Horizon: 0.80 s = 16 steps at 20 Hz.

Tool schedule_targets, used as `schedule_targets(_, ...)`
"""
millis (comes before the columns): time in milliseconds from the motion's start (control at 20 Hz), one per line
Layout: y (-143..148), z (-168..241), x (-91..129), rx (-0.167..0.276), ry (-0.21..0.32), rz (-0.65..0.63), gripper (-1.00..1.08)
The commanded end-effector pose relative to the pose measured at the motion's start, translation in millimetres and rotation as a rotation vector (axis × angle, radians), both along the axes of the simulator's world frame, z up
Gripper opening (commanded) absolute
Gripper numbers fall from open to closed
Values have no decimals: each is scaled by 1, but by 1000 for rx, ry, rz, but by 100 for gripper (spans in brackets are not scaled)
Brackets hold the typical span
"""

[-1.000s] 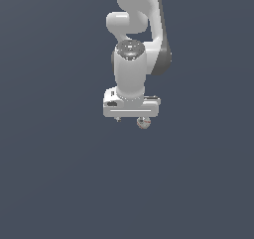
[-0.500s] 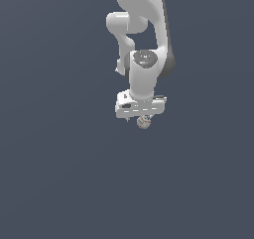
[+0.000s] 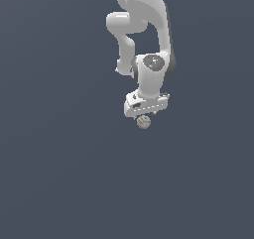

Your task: Pick up the object and move it to a goal position.

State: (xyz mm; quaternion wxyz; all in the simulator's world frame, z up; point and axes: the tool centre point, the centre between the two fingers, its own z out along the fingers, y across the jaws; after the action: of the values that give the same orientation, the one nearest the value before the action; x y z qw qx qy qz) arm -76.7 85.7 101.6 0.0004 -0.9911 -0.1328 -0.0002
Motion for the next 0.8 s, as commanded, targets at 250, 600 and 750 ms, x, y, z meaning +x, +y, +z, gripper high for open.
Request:
schedule_targets(250,3,-4,-4,-1,1,14,100)
schedule_targets(600,3,-30,-6,-1,1,16,100)
schedule_targets(750,3,-44,-6,-1,1,17,100)
